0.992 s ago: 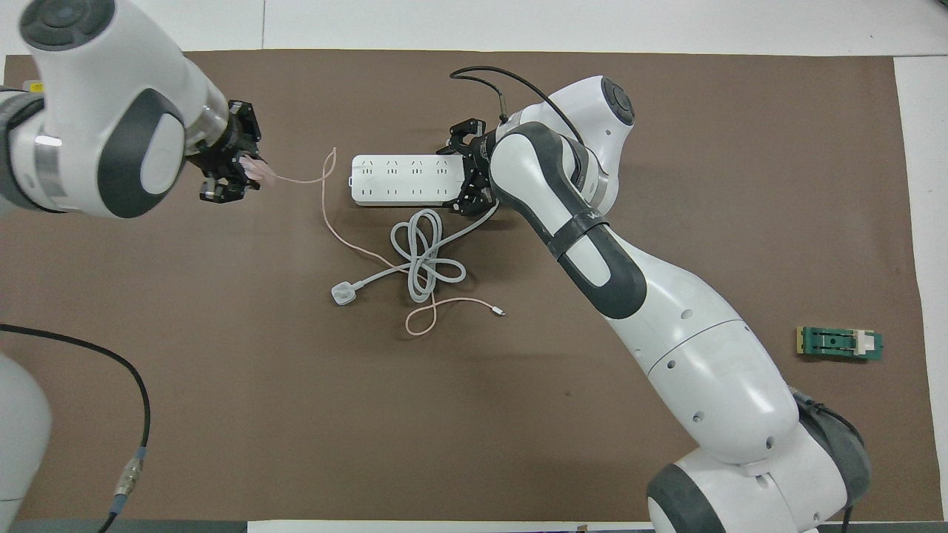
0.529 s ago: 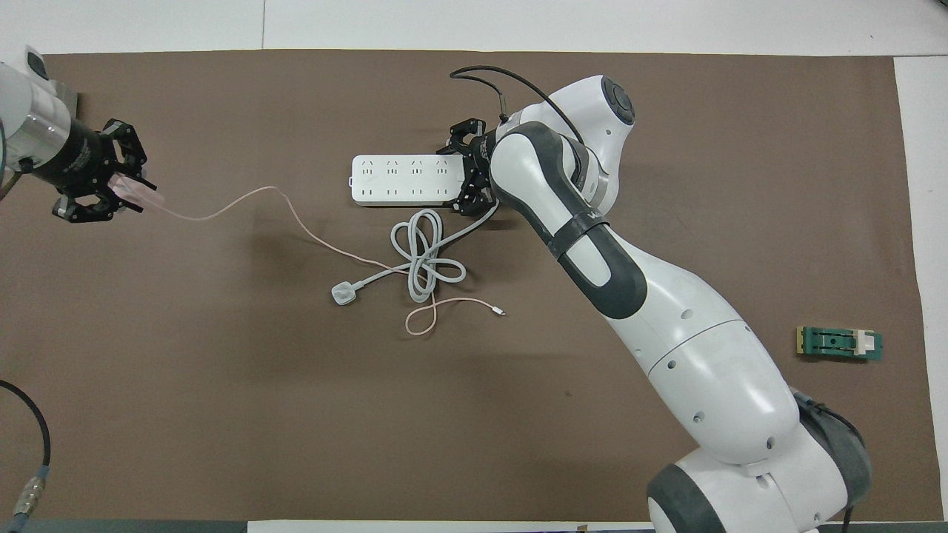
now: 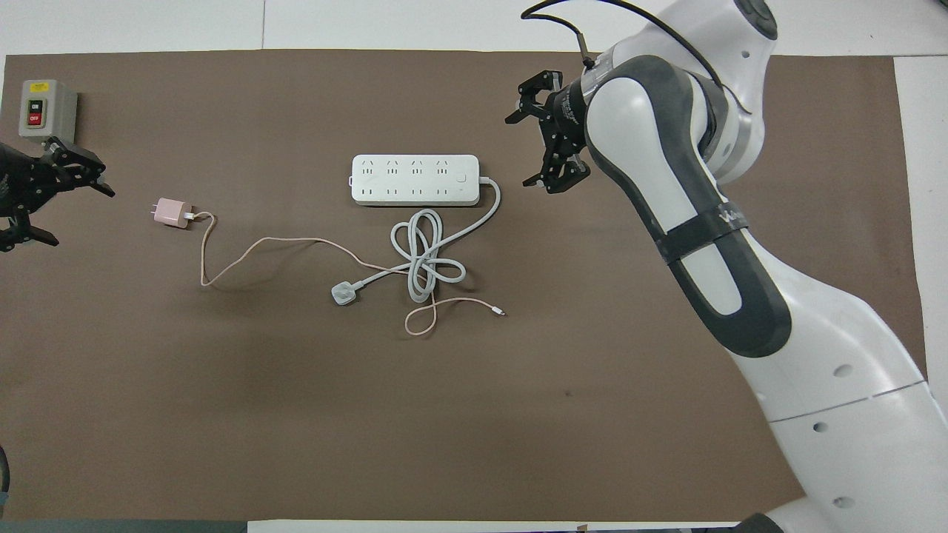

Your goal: Unplug charger and place it aside

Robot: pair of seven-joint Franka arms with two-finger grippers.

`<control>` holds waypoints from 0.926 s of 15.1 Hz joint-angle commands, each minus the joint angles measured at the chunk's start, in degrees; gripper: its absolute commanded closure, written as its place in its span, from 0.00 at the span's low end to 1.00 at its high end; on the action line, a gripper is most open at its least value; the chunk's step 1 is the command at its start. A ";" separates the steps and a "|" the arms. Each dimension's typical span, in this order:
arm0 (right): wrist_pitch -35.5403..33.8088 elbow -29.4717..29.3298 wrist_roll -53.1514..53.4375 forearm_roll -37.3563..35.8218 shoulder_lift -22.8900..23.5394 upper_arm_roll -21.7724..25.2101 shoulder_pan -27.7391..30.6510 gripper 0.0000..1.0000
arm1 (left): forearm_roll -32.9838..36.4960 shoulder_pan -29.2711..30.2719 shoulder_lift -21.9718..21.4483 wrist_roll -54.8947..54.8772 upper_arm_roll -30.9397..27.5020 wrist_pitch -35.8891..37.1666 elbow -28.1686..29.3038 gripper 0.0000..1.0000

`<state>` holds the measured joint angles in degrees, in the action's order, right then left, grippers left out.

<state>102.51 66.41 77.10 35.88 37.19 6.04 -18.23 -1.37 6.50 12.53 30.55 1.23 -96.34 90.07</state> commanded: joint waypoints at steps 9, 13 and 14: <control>-18.65 9.09 -61.72 -23.63 -22.05 0.20 9.43 0.00 | 0.76 -3.59 -12.35 -21.84 0.61 12.75 2.47 0.00; -18.75 11.02 -80.95 -31.74 -26.72 0.20 10.66 0.00 | 0.76 -5.79 -14.37 -27.11 0.70 13.28 6.08 0.00; -18.92 12.42 -82.45 -32.79 -28.29 0.11 11.54 0.00 | 0.76 -6.75 -14.72 -26.60 0.70 12.94 6.34 0.00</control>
<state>83.22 74.21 0.14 5.55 13.00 6.74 -8.09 -1.24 1.65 0.18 5.63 2.49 -83.39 93.72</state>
